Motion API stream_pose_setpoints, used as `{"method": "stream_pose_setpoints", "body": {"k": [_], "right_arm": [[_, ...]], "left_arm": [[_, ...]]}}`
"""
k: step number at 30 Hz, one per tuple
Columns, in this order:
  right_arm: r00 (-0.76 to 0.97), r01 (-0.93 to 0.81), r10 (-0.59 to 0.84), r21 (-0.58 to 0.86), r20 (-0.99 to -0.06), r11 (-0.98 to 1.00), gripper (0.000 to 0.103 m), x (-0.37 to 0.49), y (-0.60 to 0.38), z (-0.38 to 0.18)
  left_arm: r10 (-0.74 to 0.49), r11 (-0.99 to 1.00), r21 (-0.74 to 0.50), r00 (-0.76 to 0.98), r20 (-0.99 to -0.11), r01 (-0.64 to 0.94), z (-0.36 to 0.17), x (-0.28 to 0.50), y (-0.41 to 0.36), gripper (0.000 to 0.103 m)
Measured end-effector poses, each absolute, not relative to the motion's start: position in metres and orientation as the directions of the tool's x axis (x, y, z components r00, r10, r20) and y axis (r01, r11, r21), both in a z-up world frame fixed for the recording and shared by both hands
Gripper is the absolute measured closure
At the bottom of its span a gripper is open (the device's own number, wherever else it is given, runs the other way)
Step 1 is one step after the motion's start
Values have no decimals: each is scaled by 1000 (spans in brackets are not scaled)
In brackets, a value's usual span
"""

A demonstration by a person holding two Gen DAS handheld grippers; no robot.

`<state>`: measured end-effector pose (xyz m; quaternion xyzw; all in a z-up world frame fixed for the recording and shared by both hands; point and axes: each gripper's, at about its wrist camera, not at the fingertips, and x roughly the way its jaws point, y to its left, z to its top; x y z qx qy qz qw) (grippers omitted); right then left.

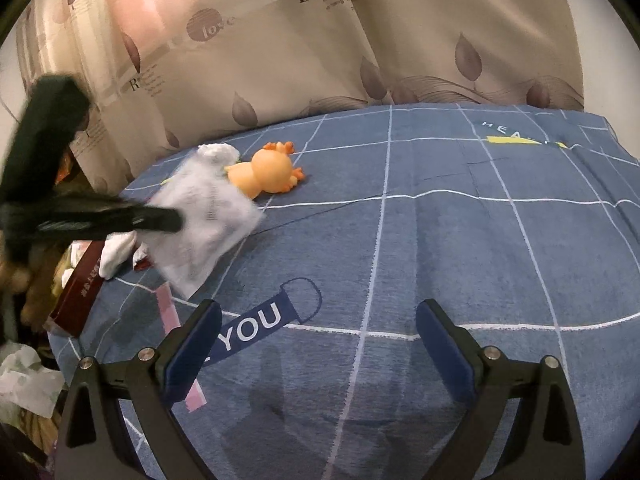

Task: Organize soft objects
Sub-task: 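Carry the floral packet into the tin with left while right grasps the orange plush toy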

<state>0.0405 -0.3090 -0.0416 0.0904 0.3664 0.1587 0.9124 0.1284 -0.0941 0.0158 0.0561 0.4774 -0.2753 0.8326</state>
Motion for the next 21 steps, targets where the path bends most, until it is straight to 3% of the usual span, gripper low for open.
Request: {"method": "stream_pose_setpoints", "body": {"k": [5,10,13,15,17,21], "right_arm": [[632,-249,391,302,-669,920,6,54,-302,-41],[542,-243,559,520,-627,819,6,92,-278,-18],[481,-94,666,722,-570,685,6,133,-268,-19],[468,20,683,779,-561,627,6,159,-261,-23],[464,101,677,793,-572,601,8,178,-254,-25],[426,274,639,764,-641,584,26,207,-237,-39]], "left_arm": [[-459,880,-307,490,-741,361,36,69,-53,99],[-454,891,-364,569,-686,273,52,24,-9,99],[-451,887,-408,592,-668,215,54,9,21,99],[-429,893,-410,624,-653,185,58,-3,42,99],[-414,898,-408,639,-648,167,61,-9,58,99],[-393,899,-417,672,-628,136,61,-19,91,99]]}}
